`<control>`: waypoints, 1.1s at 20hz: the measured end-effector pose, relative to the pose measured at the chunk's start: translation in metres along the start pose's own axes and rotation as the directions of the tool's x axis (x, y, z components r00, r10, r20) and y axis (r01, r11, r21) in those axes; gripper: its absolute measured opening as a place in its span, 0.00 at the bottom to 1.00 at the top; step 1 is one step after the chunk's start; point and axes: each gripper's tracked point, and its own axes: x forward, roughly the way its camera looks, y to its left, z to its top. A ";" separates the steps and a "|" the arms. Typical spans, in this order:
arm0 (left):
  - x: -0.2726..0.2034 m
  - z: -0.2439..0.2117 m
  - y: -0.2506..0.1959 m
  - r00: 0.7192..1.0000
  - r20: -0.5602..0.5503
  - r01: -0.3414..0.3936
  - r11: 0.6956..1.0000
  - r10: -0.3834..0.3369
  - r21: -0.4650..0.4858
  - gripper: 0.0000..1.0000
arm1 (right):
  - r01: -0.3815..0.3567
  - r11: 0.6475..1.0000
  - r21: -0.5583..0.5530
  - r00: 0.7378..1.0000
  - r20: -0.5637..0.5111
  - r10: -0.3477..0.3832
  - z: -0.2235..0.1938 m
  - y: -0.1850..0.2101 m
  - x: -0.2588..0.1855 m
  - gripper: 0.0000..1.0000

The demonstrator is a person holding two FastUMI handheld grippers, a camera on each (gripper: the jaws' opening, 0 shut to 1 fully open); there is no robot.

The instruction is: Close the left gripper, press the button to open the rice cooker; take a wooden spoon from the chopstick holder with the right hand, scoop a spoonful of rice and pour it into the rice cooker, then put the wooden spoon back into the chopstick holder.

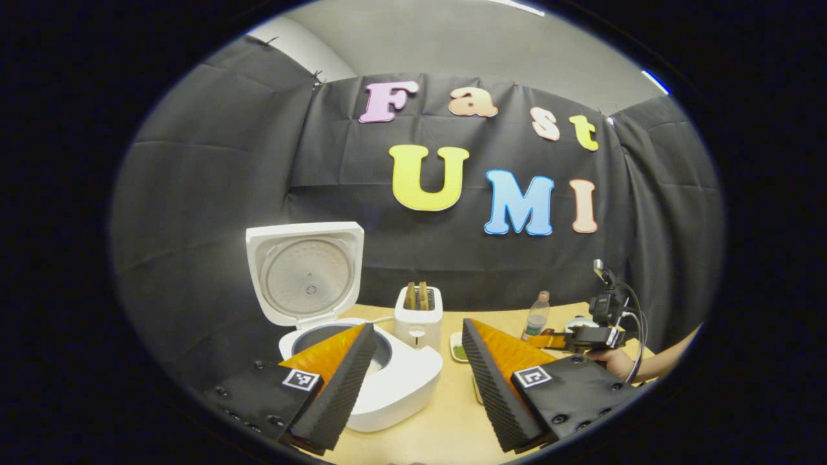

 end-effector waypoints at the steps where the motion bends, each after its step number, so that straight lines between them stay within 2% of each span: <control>1: 0.001 -0.003 -0.001 1.000 -0.006 -0.002 1.000 0.002 -0.001 0.94 | -0.006 0.999 0.042 1.000 -0.004 0.006 0.001 0.000 0.002 0.07; 5: -0.003 0.005 -0.001 1.000 0.004 -0.005 1.000 0.005 -0.004 0.94 | -0.070 0.965 0.253 0.997 0.043 0.061 0.022 -0.007 -0.005 0.07; 7: -0.007 0.008 0.000 1.000 0.013 -0.003 1.000 0.003 -0.007 0.90 | -0.104 0.945 0.309 0.993 0.091 0.079 0.044 -0.012 -0.018 0.07; 9: -0.010 0.013 -0.001 1.000 0.022 -0.001 1.000 0.001 -0.016 0.94 | -0.136 0.926 0.351 0.986 0.137 0.092 0.067 -0.014 -0.031 0.07; 15: -0.002 0.022 -0.008 0.999 0.041 0.036 0.998 -0.033 -0.057 0.93 | -0.255 0.855 0.451 0.956 0.252 0.153 0.118 -0.002 -0.077 0.07; 16: -0.003 0.024 -0.011 0.998 0.050 0.046 0.997 -0.044 -0.054 0.90 | -0.278 0.844 0.460 0.949 0.270 0.165 0.125 0.003 -0.083 0.07; 17: -0.003 0.026 -0.013 0.997 0.055 0.058 0.997 -0.055 -0.048 0.93 | -0.294 0.835 0.464 0.943 0.284 0.174 0.131 0.008 -0.088 0.07; 18: -0.004 0.027 -0.015 0.996 0.059 0.063 0.997 -0.060 -0.042 0.90 | -0.308 0.831 0.464 0.938 0.293 0.184 0.134 0.012 -0.093 0.07; 19: -0.004 0.028 -0.015 0.996 0.061 0.069 0.997 -0.066 -0.039 0.93 | -0.324 0.825 0.464 0.933 0.301 0.197 0.137 0.017 -0.097 0.07; 20: -0.004 0.027 -0.017 0.995 0.062 0.075 0.996 -0.072 -0.038 0.90 | -0.339 0.818 0.465 0.928 0.306 0.211 0.141 0.024 -0.101 0.07; 22: -0.006 0.027 -0.018 0.995 0.063 0.085 0.996 -0.083 -0.041 0.90 | -0.366 0.802 0.472 0.919 0.319 0.232 0.147 0.035 -0.109 0.07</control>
